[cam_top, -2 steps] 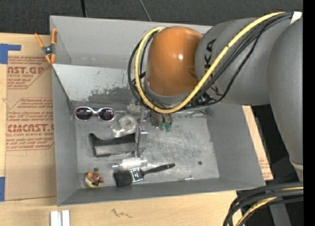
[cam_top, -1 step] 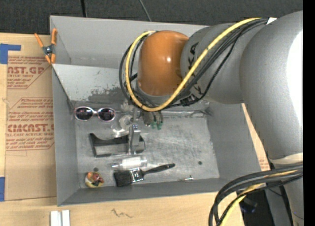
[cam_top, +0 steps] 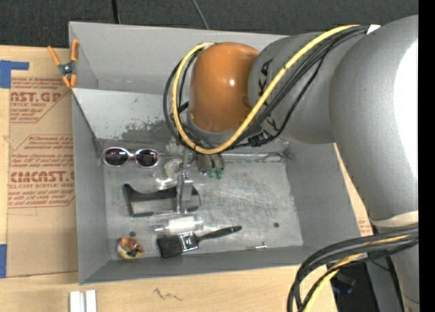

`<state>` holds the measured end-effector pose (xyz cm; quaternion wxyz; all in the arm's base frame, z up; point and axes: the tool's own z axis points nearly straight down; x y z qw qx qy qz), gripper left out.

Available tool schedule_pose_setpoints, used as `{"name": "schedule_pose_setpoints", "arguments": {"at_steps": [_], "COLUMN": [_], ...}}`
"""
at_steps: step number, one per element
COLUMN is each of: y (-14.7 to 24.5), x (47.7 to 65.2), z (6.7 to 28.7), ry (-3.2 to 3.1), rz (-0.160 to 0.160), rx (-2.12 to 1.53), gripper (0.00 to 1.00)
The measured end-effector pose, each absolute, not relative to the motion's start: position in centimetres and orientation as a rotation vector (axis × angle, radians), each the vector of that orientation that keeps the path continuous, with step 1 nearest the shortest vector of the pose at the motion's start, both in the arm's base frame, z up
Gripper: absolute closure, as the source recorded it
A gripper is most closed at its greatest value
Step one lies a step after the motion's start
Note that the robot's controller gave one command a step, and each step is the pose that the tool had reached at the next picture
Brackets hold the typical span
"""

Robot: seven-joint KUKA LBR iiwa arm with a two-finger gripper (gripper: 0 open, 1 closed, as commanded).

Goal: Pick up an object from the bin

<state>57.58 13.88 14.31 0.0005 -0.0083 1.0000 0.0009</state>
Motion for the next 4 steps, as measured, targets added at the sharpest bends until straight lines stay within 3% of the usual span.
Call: {"name": "schedule_pose_setpoints", "arguments": {"at_steps": [1,2,3,4], "y": [13.9,14.3,14.2,14.2], "x": [57.3,57.5,57.5,57.5], "z": [10.3,8.5,7.4,7.4], "ry": [3.142,3.136,3.133,3.133], "rz": [-0.001,0.003,0.006,0.006], "rx": [-0.113,-0.092,0.083,0.083], "gripper": [0.0,0.0,1.0,1.0]}}
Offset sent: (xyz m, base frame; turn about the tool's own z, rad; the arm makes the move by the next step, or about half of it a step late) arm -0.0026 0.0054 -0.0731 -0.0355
